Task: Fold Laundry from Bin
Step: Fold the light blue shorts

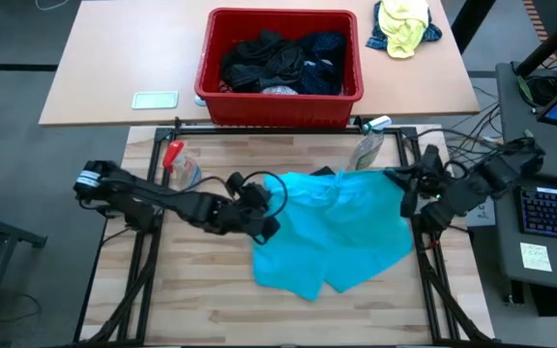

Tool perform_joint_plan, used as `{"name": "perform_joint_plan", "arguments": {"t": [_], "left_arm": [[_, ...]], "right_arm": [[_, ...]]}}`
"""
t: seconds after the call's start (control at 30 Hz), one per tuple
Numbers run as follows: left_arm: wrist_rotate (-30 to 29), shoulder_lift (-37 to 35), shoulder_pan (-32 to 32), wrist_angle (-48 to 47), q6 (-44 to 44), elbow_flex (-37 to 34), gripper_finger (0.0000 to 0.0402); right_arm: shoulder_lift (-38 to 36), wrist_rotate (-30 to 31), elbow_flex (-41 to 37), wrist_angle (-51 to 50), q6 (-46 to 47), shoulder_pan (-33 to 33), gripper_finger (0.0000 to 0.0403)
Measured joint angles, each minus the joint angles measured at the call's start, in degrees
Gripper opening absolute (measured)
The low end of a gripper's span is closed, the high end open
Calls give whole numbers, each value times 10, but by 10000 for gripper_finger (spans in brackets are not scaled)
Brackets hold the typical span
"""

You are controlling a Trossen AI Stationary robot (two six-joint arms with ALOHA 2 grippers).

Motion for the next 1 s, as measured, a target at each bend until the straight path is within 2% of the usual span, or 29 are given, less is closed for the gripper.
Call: {"name": "perform_joint_plan", "arguments": {"t": [0.1,0.17,0.4,0.5,0.67,0.87,1.0], "left_arm": [[18,18,9,3,5,16,0],[19,27,10,3,12,27,0],[20,37,14,3,54,72,6],[23,33,15,2,88,83,21],[76,23,17,-8,136,92,60],[87,16,19,-47,158,93,124],[87,17,19,-33,192,92,162]], "right_arm": [[15,33,-19,16,39,0,13],[27,35,-35,65,30,0,13],[92,25,-71,337,-142,-8,13],[125,-3,-72,416,-200,-34,13],[192,-89,-71,503,-257,-101,13],[255,-173,-60,554,-262,-179,13],[295,-222,-63,582,-263,-214,13]]}}
